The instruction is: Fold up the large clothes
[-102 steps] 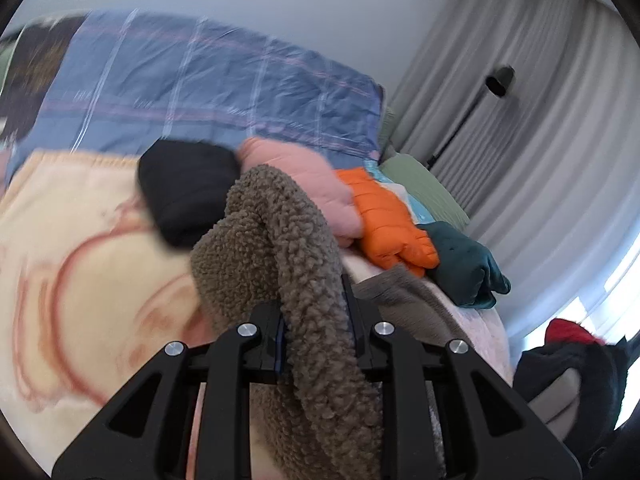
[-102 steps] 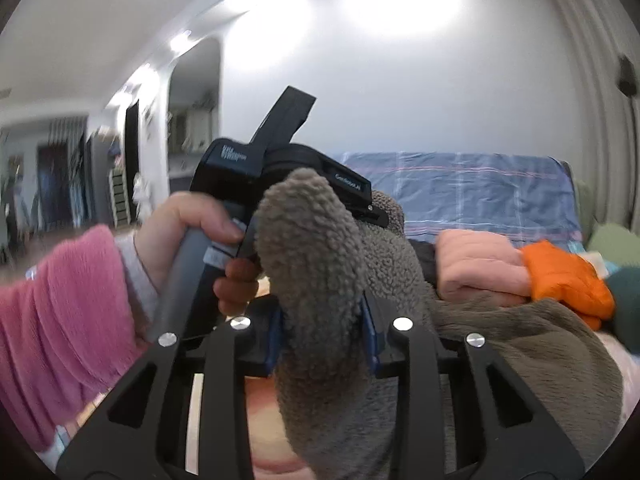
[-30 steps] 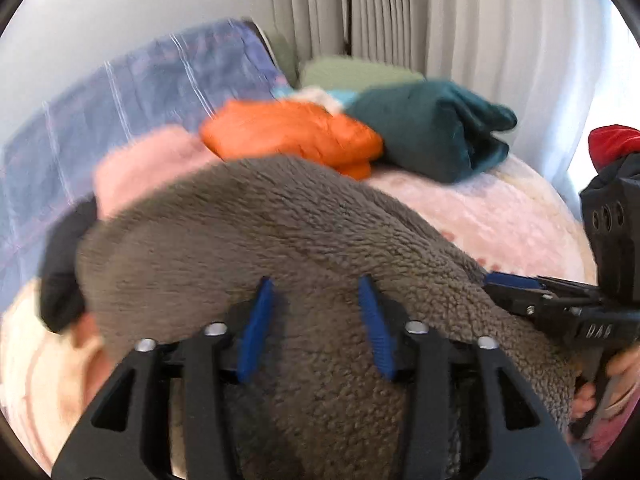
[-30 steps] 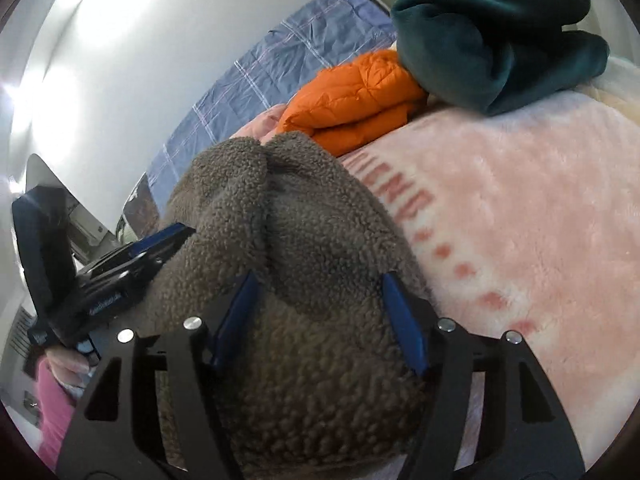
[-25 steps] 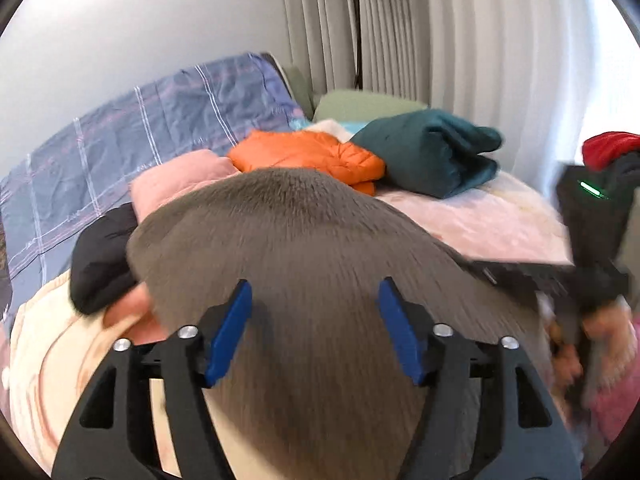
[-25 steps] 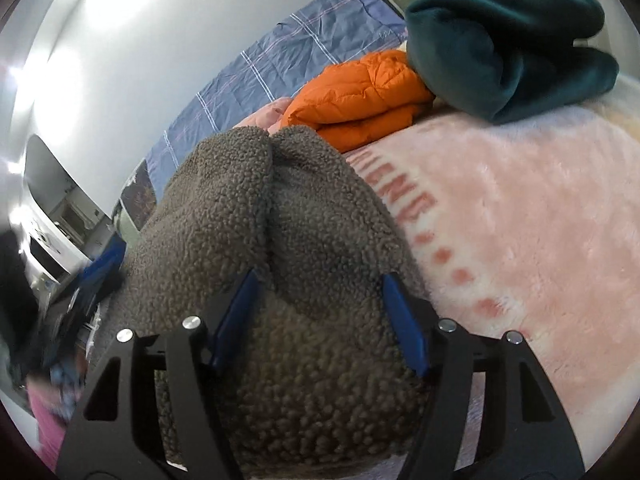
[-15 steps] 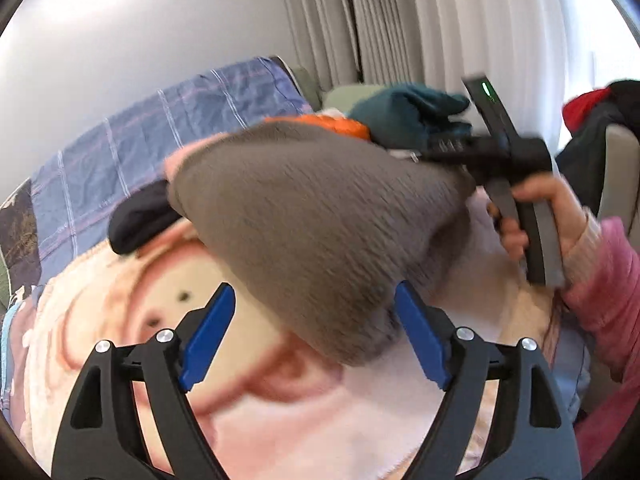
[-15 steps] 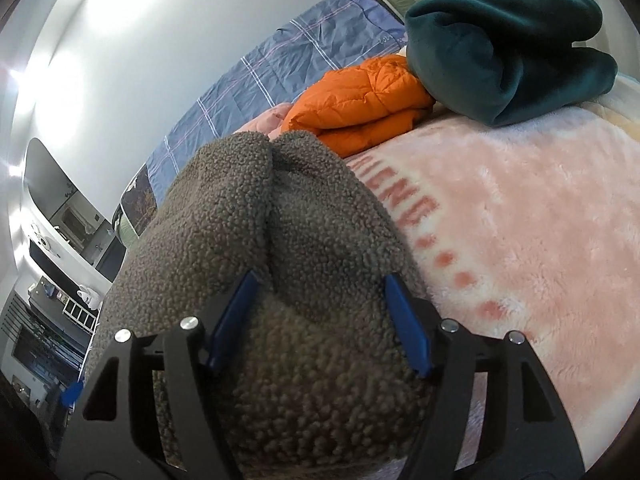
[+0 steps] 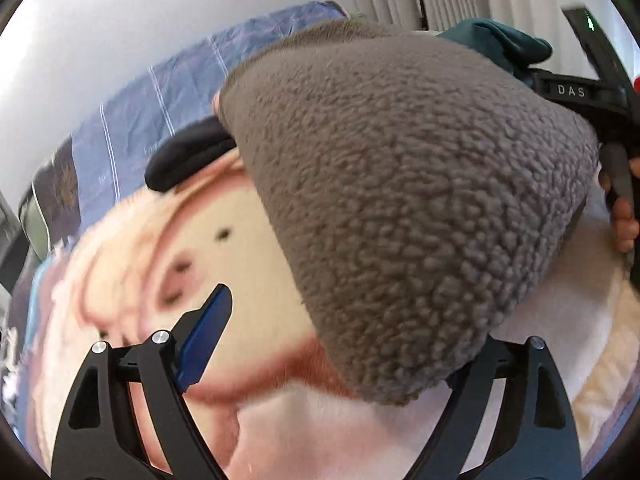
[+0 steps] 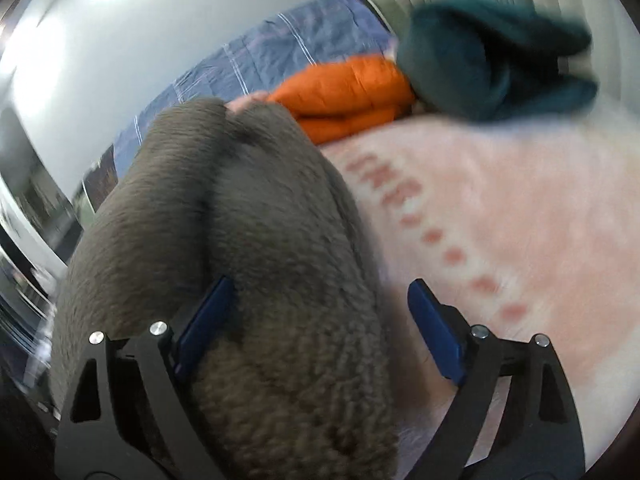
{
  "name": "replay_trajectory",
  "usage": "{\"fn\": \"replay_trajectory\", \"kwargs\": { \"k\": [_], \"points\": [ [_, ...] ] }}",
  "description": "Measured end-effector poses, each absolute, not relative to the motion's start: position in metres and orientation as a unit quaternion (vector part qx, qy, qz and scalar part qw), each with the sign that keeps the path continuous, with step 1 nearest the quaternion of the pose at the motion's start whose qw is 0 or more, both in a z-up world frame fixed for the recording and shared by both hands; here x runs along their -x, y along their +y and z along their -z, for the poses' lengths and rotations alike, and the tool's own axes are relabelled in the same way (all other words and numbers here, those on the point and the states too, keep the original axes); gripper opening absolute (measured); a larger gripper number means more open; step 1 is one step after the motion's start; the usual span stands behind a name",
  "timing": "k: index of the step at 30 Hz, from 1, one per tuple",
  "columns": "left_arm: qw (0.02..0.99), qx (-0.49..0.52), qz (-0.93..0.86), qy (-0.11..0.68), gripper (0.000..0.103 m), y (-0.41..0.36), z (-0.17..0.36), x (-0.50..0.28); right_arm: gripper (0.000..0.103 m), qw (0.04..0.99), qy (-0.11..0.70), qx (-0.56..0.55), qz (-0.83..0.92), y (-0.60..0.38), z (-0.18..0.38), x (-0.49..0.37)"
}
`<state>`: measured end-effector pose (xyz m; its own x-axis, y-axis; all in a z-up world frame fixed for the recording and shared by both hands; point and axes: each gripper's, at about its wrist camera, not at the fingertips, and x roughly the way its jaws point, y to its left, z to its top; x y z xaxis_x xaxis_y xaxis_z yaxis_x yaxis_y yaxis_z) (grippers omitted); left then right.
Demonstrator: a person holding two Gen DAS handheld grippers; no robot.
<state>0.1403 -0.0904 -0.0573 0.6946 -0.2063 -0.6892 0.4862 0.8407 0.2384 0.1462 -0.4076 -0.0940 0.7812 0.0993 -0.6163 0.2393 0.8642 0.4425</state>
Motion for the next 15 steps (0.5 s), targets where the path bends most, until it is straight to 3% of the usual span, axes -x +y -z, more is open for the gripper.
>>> {"fn": "replay_trajectory", "kwargs": {
  "k": [5,7,9,12,15],
  "points": [
    [0.896,-0.249,0.2,0.31,0.084,-0.101,0.048,-0.124,0.089,0.91,0.329,-0.247,0.05,-0.413,0.093,-0.144],
    [0.883,-0.233,0.241,0.328,0.072,-0.096,0.037,-0.114,0.089,0.908,0.328,-0.257,0.05,-0.417,0.094,-0.144],
    [0.874,-0.207,0.285,0.333,0.051,-0.083,0.017,-0.103,0.089,0.905,0.329,-0.266,0.047,-0.42,0.096,-0.143],
    [0.88,-0.161,0.327,0.306,0.041,-0.072,-0.022,-0.09,0.089,0.907,0.326,-0.261,0.051,-0.417,0.094,-0.143],
    [0.897,-0.137,0.329,0.262,0.041,-0.073,-0.055,-0.105,0.089,0.91,0.325,-0.252,0.057,-0.414,0.092,-0.142]
  ]
}}
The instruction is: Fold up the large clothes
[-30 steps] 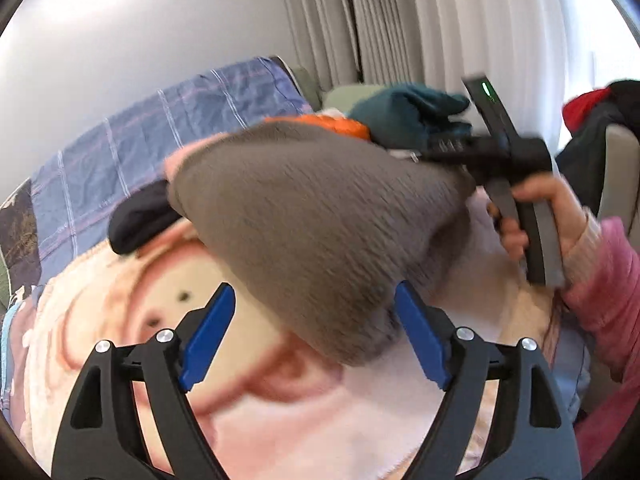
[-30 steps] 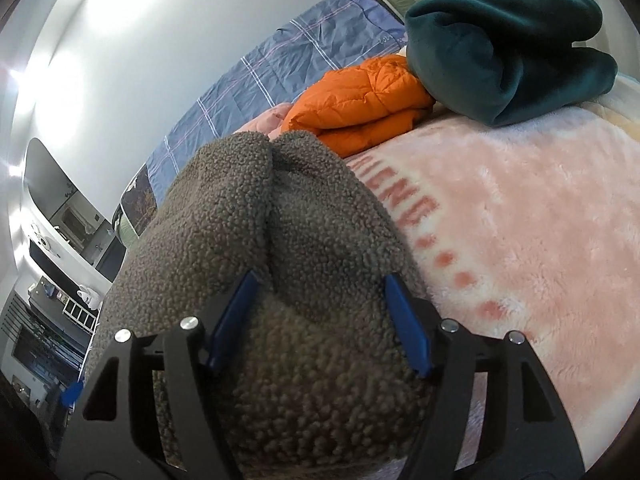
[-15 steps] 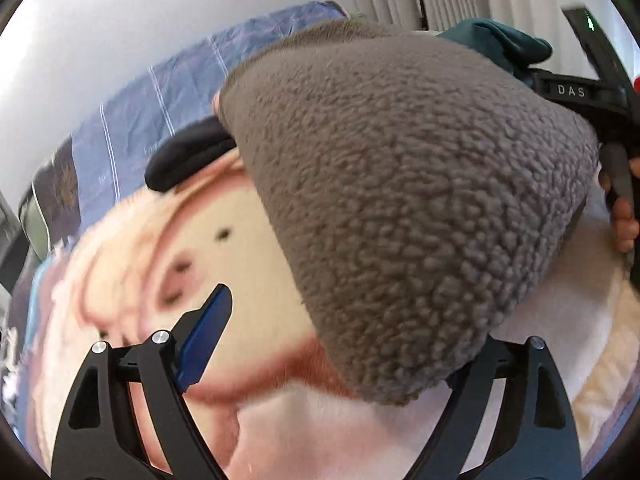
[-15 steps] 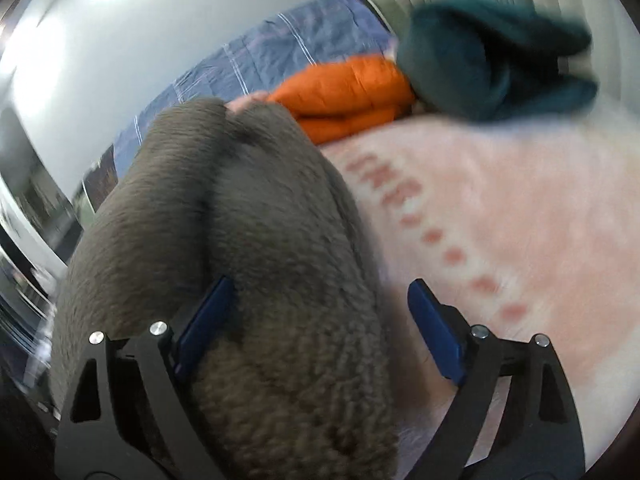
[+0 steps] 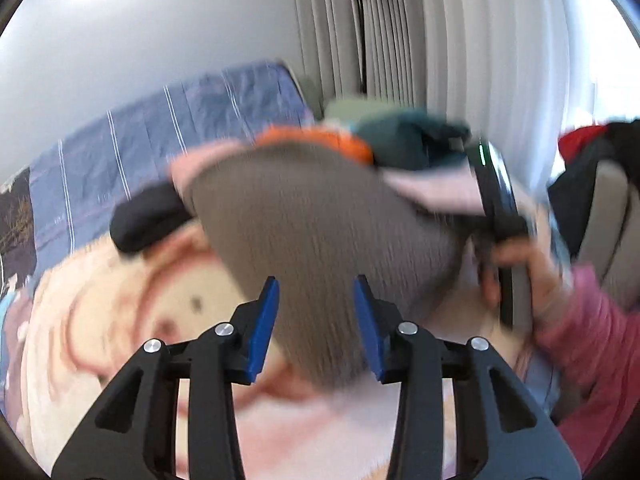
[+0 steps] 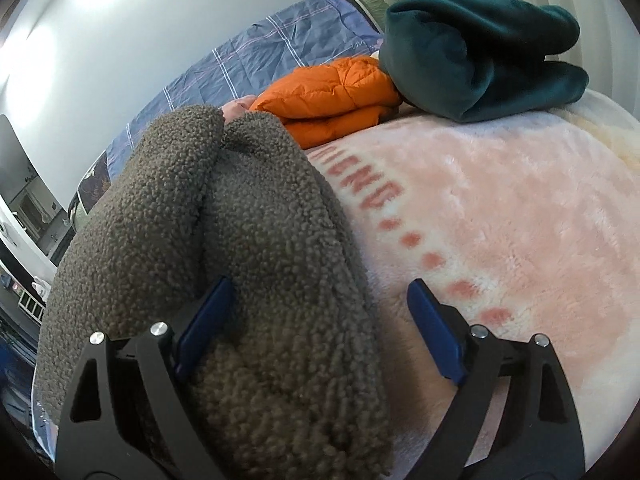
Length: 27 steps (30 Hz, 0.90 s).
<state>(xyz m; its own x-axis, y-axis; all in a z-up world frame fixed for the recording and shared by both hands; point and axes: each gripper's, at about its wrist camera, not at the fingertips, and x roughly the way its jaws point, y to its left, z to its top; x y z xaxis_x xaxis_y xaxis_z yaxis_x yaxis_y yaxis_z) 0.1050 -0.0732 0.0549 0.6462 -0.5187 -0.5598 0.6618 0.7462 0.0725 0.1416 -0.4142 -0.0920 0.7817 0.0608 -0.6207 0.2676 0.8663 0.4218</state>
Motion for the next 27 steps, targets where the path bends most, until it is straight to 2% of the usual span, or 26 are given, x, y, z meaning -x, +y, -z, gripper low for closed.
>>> {"fn": "replay_trajectory", "kwargs": {
  "k": [4,8,21,25,27],
  "points": [
    [0.901,-0.12,0.325,0.261,0.041,-0.108,-0.061,-0.158,0.089,0.911,0.327,-0.244,0.065,-0.411,0.087,-0.139],
    [0.887,-0.136,0.315,0.308,0.041,-0.149,-0.028,-0.209,0.089,0.916,0.321,-0.23,0.075,-0.409,0.083,-0.136],
    [0.893,-0.196,0.289,0.283,0.042,-0.164,-0.008,-0.204,0.089,0.922,0.308,-0.217,0.086,-0.407,0.081,-0.134],
    [0.889,-0.196,0.299,0.286,0.042,-0.166,-0.022,-0.213,0.089,0.923,0.306,-0.216,0.089,-0.407,0.081,-0.134],
    [0.897,-0.183,0.286,0.284,0.037,-0.165,-0.034,-0.227,0.089,0.923,0.306,-0.215,0.089,-0.407,0.08,-0.133]
  ]
}}
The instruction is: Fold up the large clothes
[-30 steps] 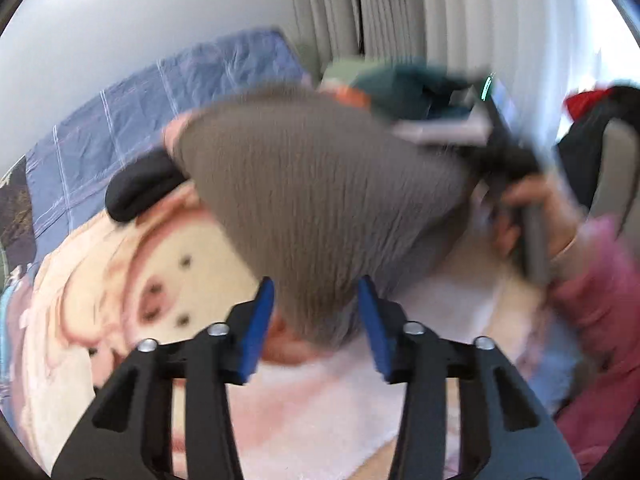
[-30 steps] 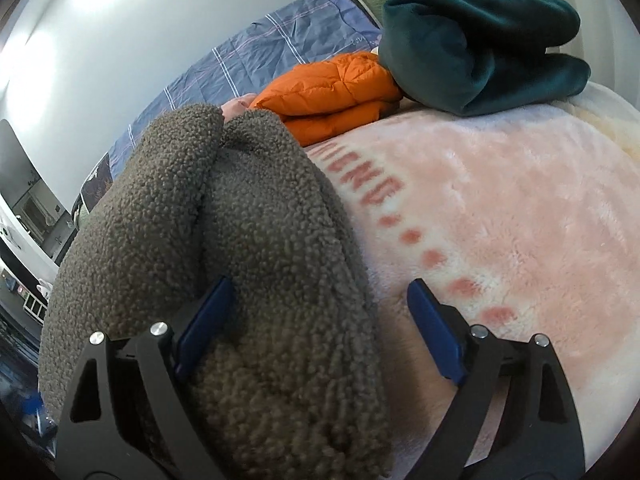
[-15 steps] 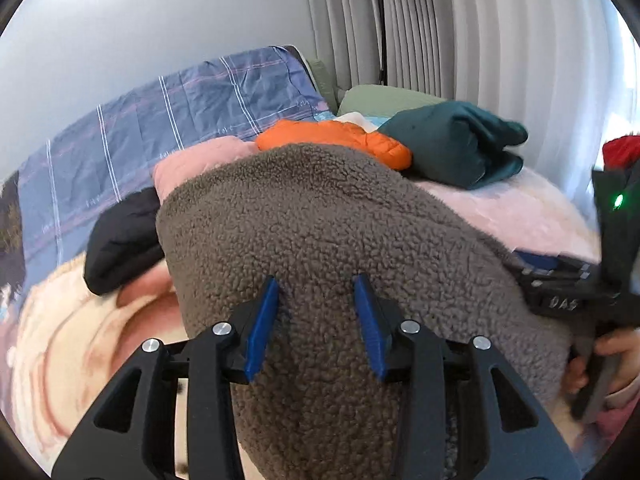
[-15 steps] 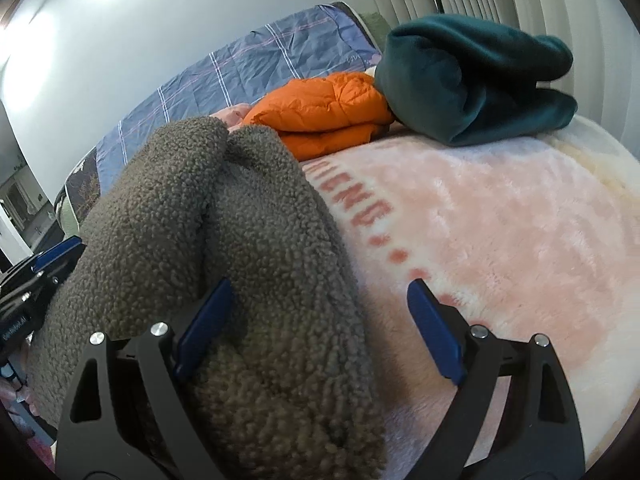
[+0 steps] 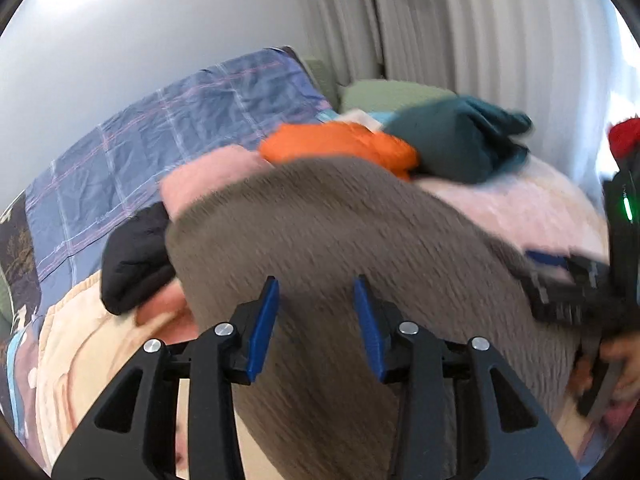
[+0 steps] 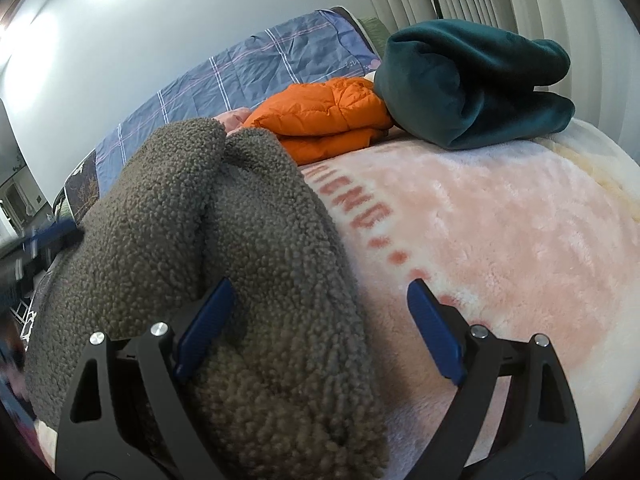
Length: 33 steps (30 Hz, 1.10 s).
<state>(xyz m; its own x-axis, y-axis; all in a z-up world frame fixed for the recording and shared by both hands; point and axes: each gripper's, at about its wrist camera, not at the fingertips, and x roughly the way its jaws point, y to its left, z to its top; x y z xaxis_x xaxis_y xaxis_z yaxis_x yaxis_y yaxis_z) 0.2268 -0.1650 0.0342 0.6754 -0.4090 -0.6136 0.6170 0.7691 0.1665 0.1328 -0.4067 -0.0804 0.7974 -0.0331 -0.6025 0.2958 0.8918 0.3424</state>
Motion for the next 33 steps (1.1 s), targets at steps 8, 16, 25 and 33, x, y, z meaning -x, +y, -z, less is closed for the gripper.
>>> {"fn": "replay_trajectory", "kwargs": {
  "k": [8,16,25,33],
  "points": [
    [0.862,-0.204,0.253,0.389,0.037,-0.21,0.011,-0.334,0.089,0.925,0.302,-0.211,0.092,-0.406,0.08,-0.132],
    [0.86,-0.249,0.227,0.384,0.034,-0.217,0.026,-0.331,0.075,0.958,0.217,-0.18,0.055,-0.411,0.021,-0.103],
    [0.862,-0.242,0.225,0.385,0.033,-0.215,0.025,-0.33,0.042,0.931,0.216,-0.275,-0.106,-0.397,-0.016,-0.129],
    [0.866,-0.219,0.229,0.387,0.034,-0.213,0.028,-0.337,0.057,0.908,0.303,-0.283,-0.062,-0.397,0.063,-0.172]
  ]
}}
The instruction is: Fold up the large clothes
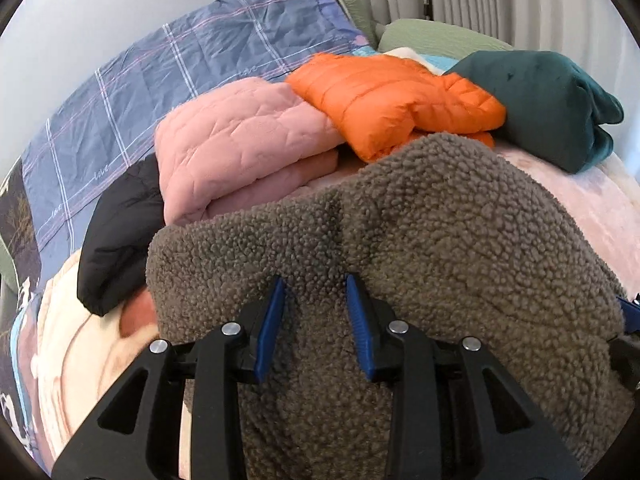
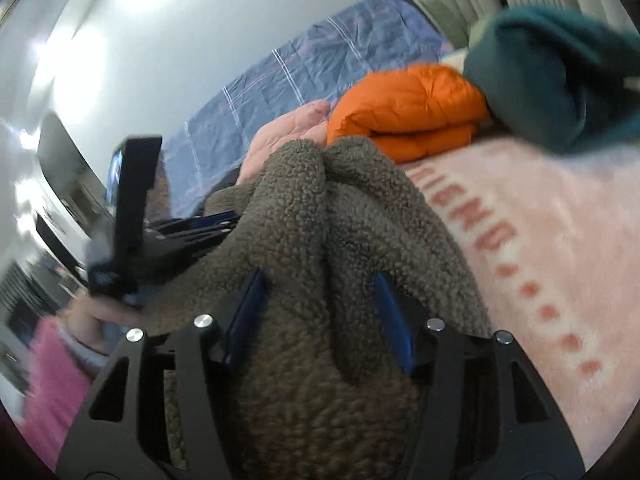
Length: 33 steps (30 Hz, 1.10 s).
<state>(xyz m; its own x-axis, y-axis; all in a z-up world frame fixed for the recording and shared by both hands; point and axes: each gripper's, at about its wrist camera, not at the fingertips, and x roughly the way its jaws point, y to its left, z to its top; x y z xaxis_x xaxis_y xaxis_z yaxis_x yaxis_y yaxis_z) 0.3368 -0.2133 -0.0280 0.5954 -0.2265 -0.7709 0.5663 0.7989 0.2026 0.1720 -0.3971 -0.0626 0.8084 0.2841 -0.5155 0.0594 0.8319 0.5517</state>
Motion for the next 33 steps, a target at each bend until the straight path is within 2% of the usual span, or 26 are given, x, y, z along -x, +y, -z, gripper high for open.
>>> {"fn": "replay_trajectory", "kwargs": {
  "k": [10,17,19,20,21,23,28,33],
  "points": [
    [0.869,-0.22,0.233,0.377,0.035,-0.212,0.024,-0.332,0.057,0.927,0.288,-0.238,-0.028,-0.379,0.062,-0.164],
    [0.88,-0.194,0.285,0.326,0.036,-0.227,-0.023,-0.314,0.057,0.928,0.281,-0.243,-0.023,-0.381,0.062,-0.155],
    [0.877,-0.224,0.297,0.304,0.036,-0.247,-0.032,-0.31,0.057,0.931,0.279,-0.234,-0.017,-0.378,0.061,-0.155],
    [0.874,-0.256,0.294,0.29,0.04,-0.262,-0.031,-0.311,0.057,0.933,0.278,-0.228,-0.012,-0.376,0.06,-0.155],
    [0.867,-0.282,0.291,0.288,0.049,-0.275,-0.023,-0.314,0.057,0.935,0.277,-0.223,-0.007,-0.374,0.059,-0.155],
    [0.829,-0.358,0.269,0.335,0.05,-0.303,0.021,-0.332,0.057,0.938,0.276,-0.211,0.011,-0.371,0.059,-0.155],
    [0.828,-0.361,0.256,0.345,0.05,-0.309,0.035,-0.342,0.057,0.939,0.275,-0.204,0.029,-0.372,0.062,-0.158],
    [0.858,-0.32,0.25,0.314,0.055,-0.282,0.006,-0.332,0.059,0.946,0.266,-0.184,0.024,-0.364,0.056,-0.154]
  ]
}}
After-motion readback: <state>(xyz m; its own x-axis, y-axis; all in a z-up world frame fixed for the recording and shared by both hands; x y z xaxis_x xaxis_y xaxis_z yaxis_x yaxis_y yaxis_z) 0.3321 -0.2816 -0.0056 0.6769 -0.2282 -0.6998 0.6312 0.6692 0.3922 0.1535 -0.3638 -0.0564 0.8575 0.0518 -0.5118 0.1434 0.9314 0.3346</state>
